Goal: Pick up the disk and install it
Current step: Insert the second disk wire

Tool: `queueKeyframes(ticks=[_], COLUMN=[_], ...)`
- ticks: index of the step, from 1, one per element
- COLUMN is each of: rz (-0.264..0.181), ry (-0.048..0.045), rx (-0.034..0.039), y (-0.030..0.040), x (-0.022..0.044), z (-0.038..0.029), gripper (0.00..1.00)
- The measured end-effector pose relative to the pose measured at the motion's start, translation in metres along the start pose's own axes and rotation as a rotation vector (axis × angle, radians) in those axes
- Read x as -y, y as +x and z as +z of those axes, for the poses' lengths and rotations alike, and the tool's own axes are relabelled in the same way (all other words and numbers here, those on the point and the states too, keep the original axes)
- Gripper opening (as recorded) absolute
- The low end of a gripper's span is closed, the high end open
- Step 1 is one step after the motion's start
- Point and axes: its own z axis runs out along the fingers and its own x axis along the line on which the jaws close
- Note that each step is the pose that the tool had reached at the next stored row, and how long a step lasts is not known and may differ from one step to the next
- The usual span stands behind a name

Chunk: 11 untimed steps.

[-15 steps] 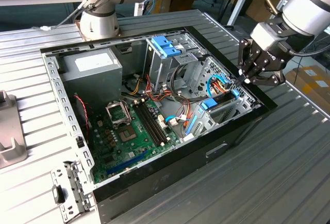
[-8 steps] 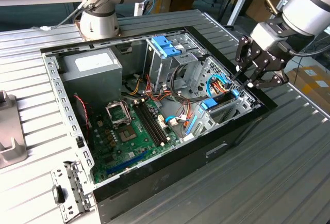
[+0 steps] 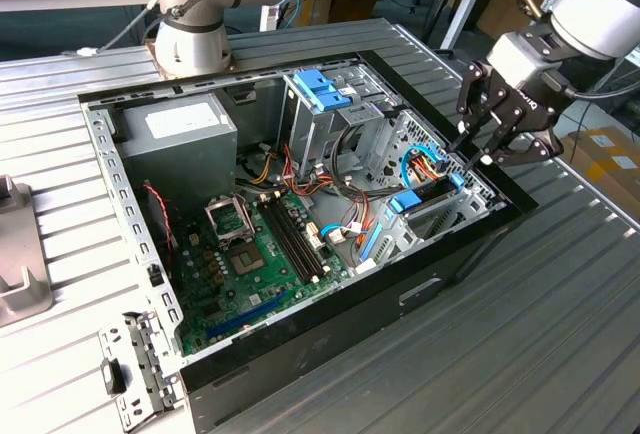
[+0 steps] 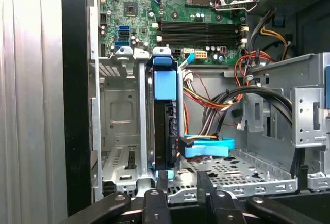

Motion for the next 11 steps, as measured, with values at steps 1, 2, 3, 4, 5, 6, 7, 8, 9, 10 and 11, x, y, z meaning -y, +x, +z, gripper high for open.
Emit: queueKeyframes(ticks=[1, 2, 3, 4, 5, 6, 7, 8, 9, 10, 11], rz=[0.000, 0.000, 0.000, 0.000, 0.000, 0.000, 0.000, 0.000, 0.000, 0.000, 0.000], ry=[0.0000, 0.0000, 0.0000, 0.0000, 0.0000, 0.0000, 0.0000, 0.0000, 0.0000, 0.0000, 0.0000], rx=[0.0000, 0.0002, 0.0001, 0.0000, 0.0000, 0.0000, 0.0000, -0.0001, 0.0000, 0.0001, 0.0000], y=[0.0001, 0.0001, 0.0002, 0.0002, 0.0003, 0.0003, 0.0003, 0.0004, 0.0005, 0.0005, 0.0005], x=[-0.0014, -0.0028, -0.0046, -0.0054, -0.0067, -0.0077, -0.0087, -0.0107, -0.0122, -0.0128, -0.0131], z=[0.0000, 0.0001, 0.0001, 0.0001, 0.0001, 0.0001, 0.0001, 0.0001, 0.0001, 0.0002, 0.0003], gripper=[0.36, 0.36, 0.36, 0.36, 0.36, 0.36, 0.36, 0.36, 0.36, 0.36, 0.36])
